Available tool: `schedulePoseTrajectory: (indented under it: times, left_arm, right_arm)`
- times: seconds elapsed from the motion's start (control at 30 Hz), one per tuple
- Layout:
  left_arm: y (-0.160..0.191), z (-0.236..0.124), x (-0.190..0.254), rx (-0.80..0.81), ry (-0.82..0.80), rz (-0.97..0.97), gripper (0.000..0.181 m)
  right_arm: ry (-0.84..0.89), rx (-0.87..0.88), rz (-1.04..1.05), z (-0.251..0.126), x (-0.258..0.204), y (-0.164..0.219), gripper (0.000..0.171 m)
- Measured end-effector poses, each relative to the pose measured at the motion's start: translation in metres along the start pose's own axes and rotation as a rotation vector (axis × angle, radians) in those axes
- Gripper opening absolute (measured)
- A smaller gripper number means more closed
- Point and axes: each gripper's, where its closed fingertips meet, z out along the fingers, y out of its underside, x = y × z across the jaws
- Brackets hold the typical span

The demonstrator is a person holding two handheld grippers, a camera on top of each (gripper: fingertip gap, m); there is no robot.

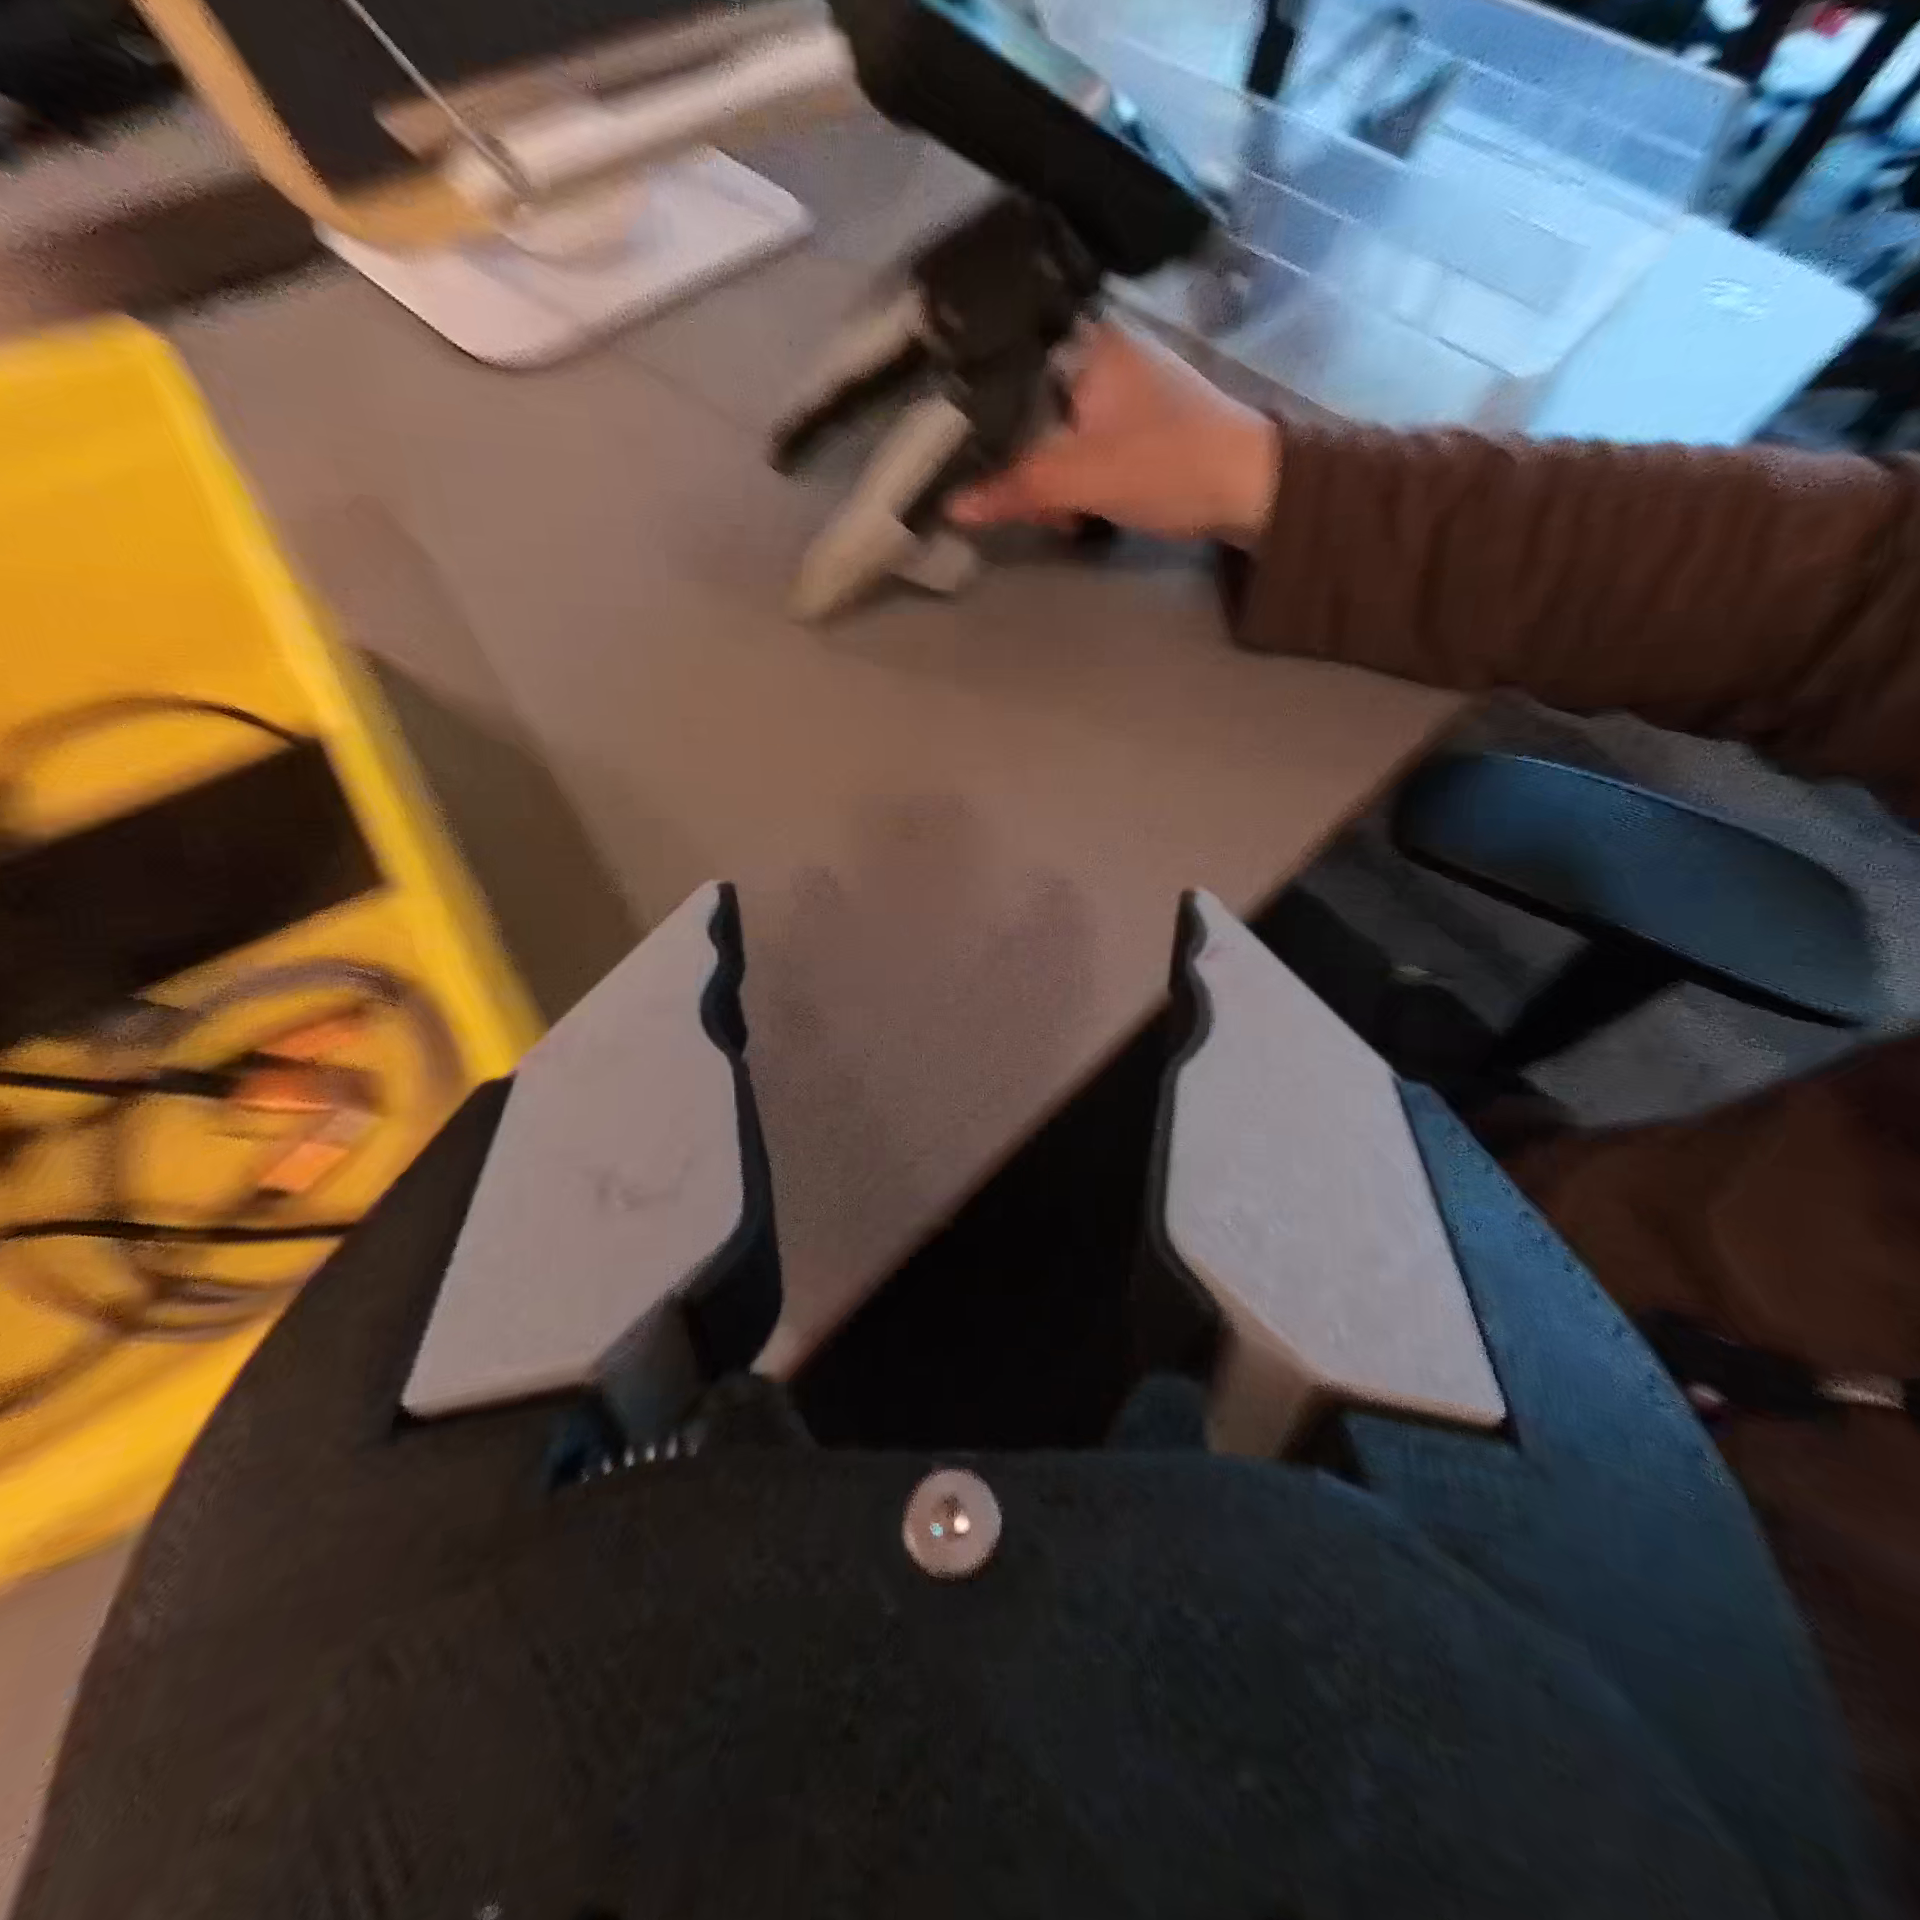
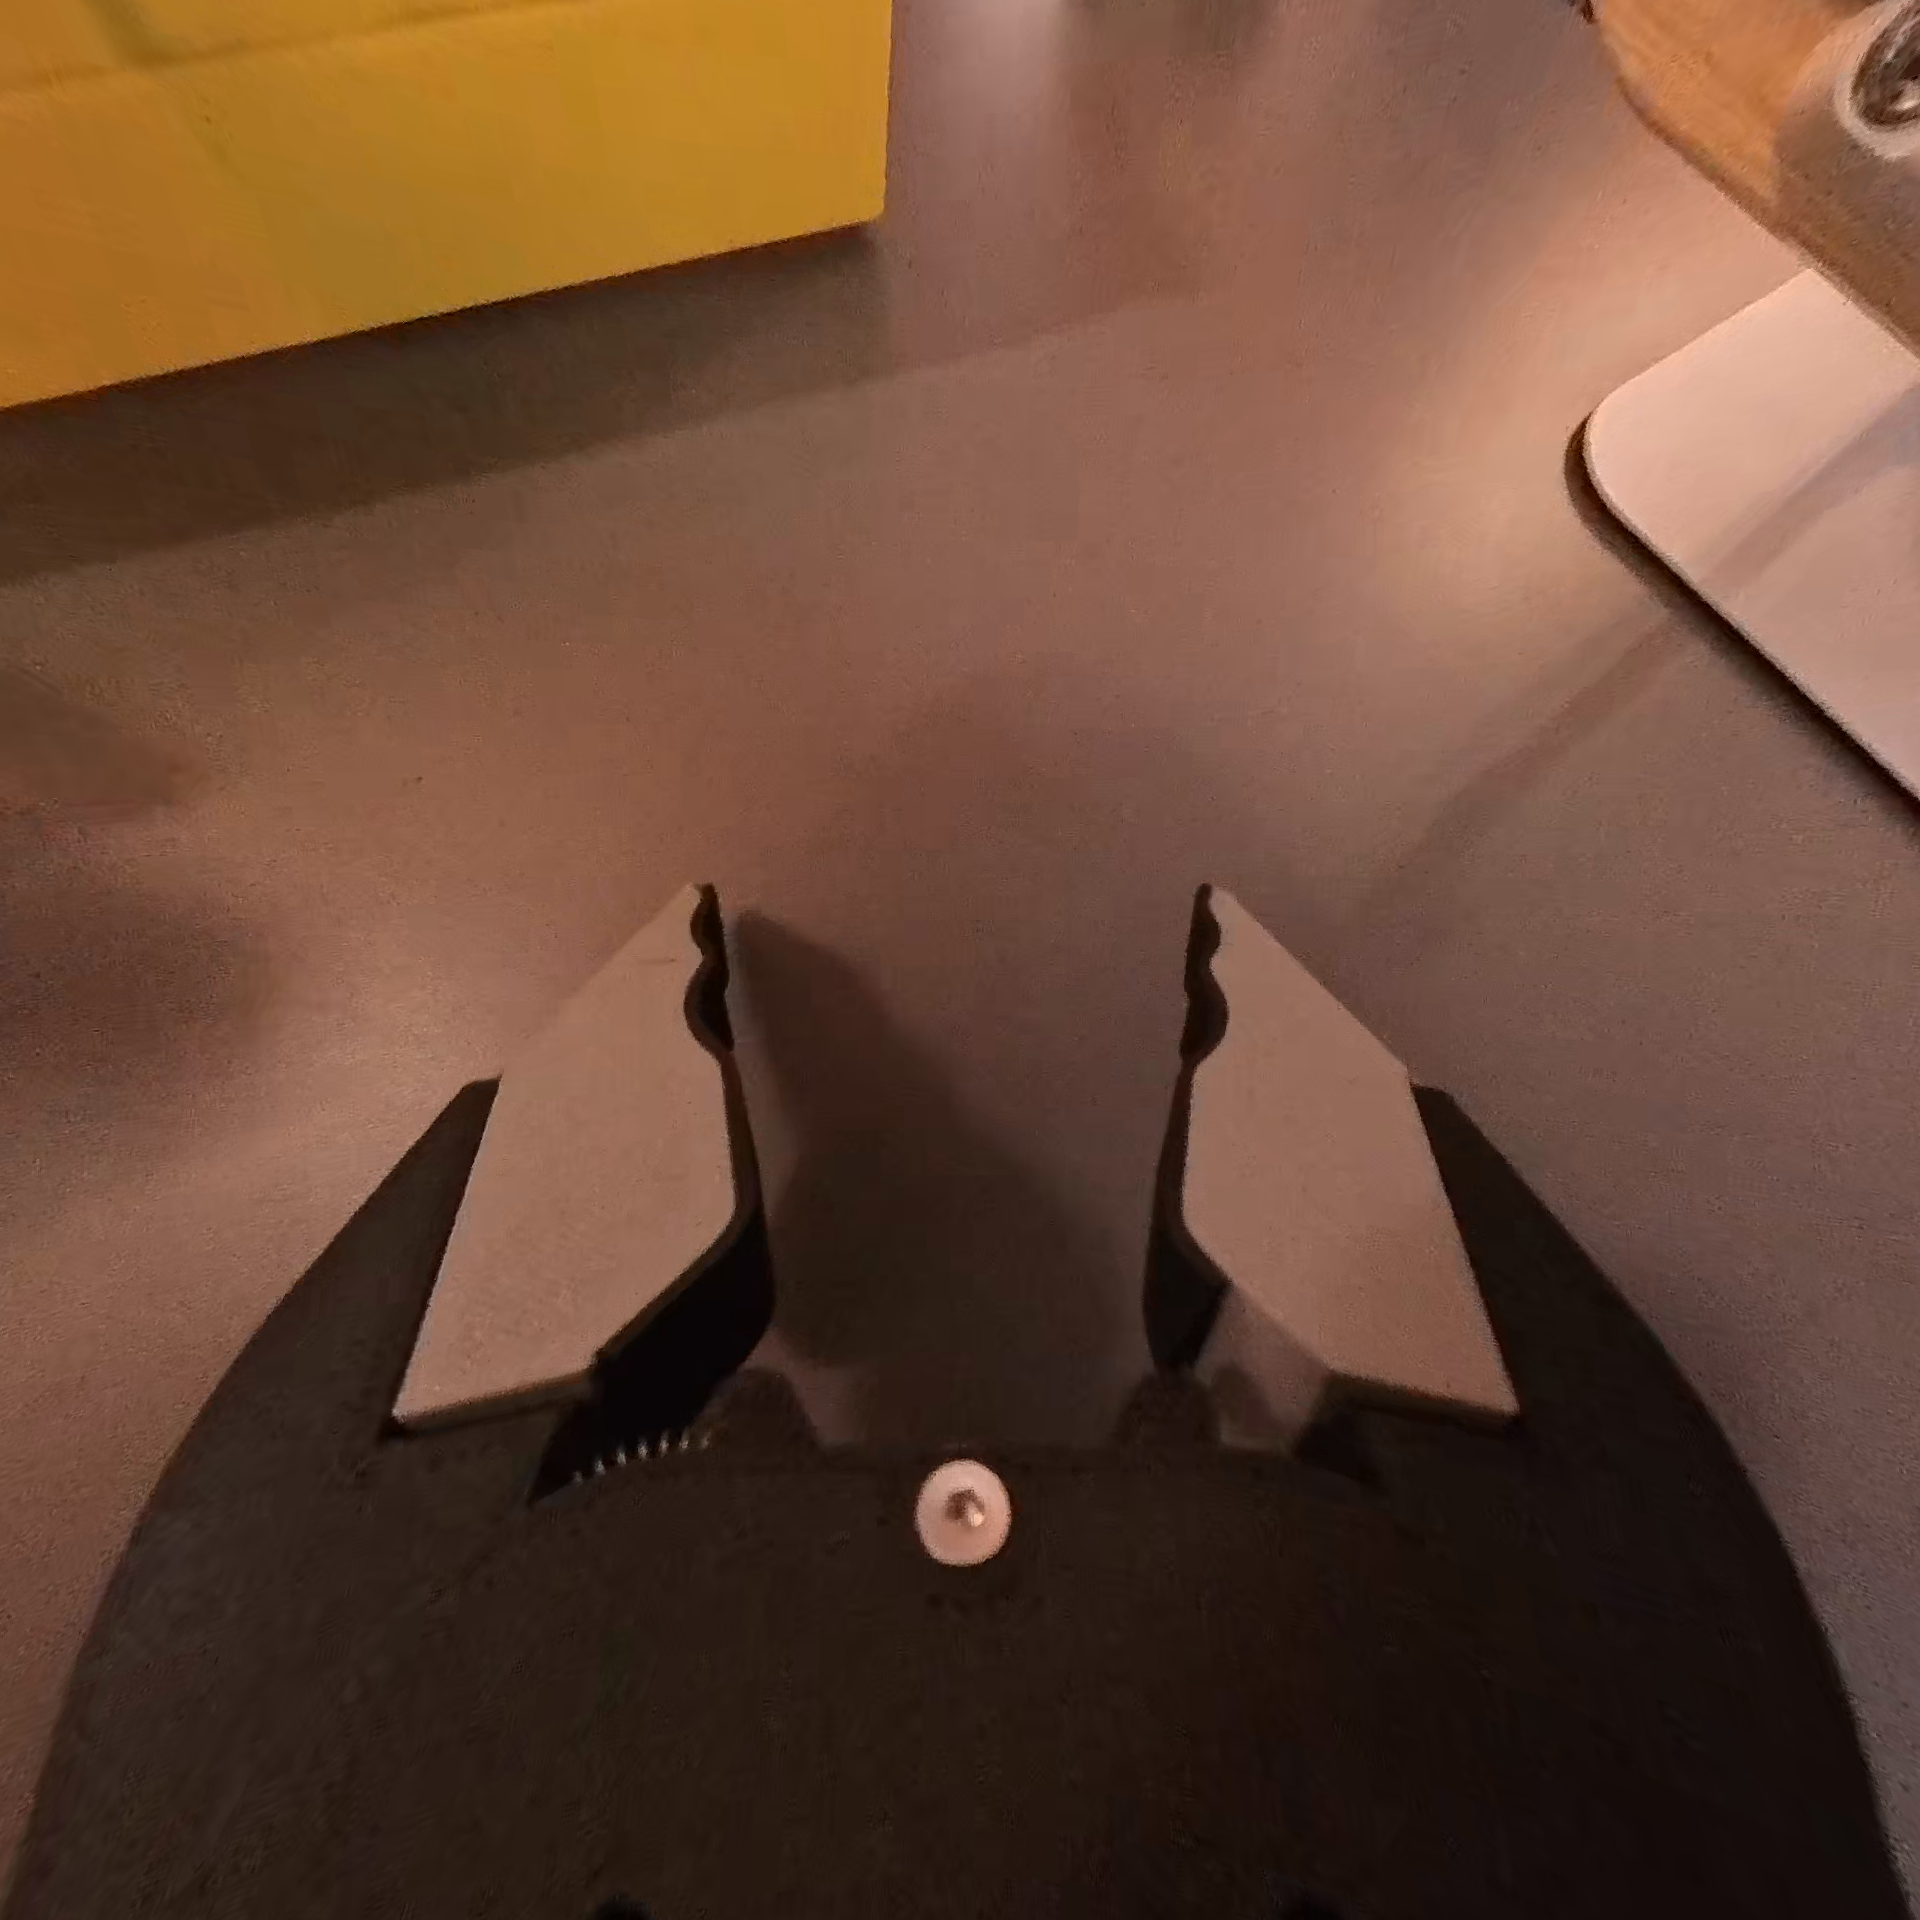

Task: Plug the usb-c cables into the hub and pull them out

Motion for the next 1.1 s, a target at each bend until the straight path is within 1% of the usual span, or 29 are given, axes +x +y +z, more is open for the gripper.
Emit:
schedulePoseTrajectory:
  times: [0.07, 0.13, 0.17, 0.23, 0.33, 0.43, 0.53, 0.6, 0.67, 0.7, 0.73, 0.8, 0.87, 0.9, 0.97, 1.0, 1.03, 1.1]
  left_arm:
    - [-0.038, -0.005, -0.042, 0.022, -0.082, 0.019, 0.081]
    - [-0.070, -0.003, -0.085, 0.025, -0.107, -0.030, 0.081]
    - [-0.080, 0.000, -0.113, 0.004, -0.147, -0.052, 0.081]
    - [-0.084, 0.014, -0.167, -0.081, -0.225, -0.080, 0.080]
    - [-0.064, 0.037, -0.237, -0.253, -0.318, -0.135, 0.077]
    - [-0.035, 0.058, -0.292, -0.395, -0.398, -0.162, 0.073]
    - [-0.006, 0.083, -0.314, -0.514, -0.363, -0.197, 0.068]
    - [0.019, 0.094, -0.325, -0.642, -0.369, -0.166, 0.064]
    - [0.047, 0.094, -0.341, -0.826, -0.438, -0.046, 0.063]
    - [0.059, 0.092, -0.348, -0.923, -0.467, 0.036, 0.059]
    - [0.066, 0.091, -0.354, -0.995, -0.490, 0.122, 0.041]
    - [0.066, 0.098, -0.350, -1.039, -0.446, 0.241, 0.019]
    - [0.062, 0.097, -0.351, -1.075, -0.451, 0.298, 0.019]
    - [0.055, 0.095, -0.352, -1.063, -0.473, 0.333, 0.019]
    - [0.029, 0.087, -0.356, -0.992, -0.554, 0.467, 0.018]
    - [0.008, 0.082, -0.356, -0.930, -0.616, 0.556, 0.015]
    - [-0.014, 0.074, -0.354, -0.871, -0.684, 0.665, 0.009]
    - [-0.070, 0.056, -0.340, -0.673, -0.882, 0.967, 0.008]
  right_arm:
    - [0.001, 0.021, -0.002, -0.003, 0.000, -0.003, 0.085]
    - [-0.003, 0.009, 0.001, -0.002, 0.001, -0.002, 0.086]
    - [-0.005, -0.001, 0.005, -0.002, 0.002, -0.001, 0.087]
    - [-0.008, -0.010, 0.021, -0.001, 0.004, -0.001, 0.087]
    - [-0.036, -0.005, 0.056, -0.002, 0.006, -0.002, 0.087]
    - [-0.064, -0.005, 0.087, -0.002, 0.008, -0.001, 0.087]
    - [-0.081, -0.020, 0.092, 0.000, 0.008, 0.000, 0.087]
    - [-0.077, -0.027, 0.081, 0.000, 0.007, 0.001, 0.087]
    - [-0.072, -0.034, 0.065, 0.000, 0.005, 0.003, 0.087]
    - [-0.070, -0.035, 0.059, 0.002, 0.004, 0.004, 0.087]
    - [-0.070, -0.037, 0.056, 0.003, 0.002, 0.004, 0.086]
    - [-0.071, -0.033, 0.054, 0.004, 0.001, 0.005, 0.086]
    - [-0.076, -0.028, 0.061, 0.005, 0.001, 0.004, 0.085]
    - [-0.080, -0.026, 0.067, 0.004, 0.001, 0.004, 0.084]
    - [-0.085, -0.021, 0.079, 0.004, 0.001, 0.004, 0.081]
    - [-0.090, -0.017, 0.085, 0.003, 0.001, 0.003, 0.080]
    - [-0.100, -0.007, 0.088, 0.002, 0.001, 0.002, 0.079]
    - [-0.140, 0.048, 0.095, -0.003, -0.003, -0.006, 0.079]
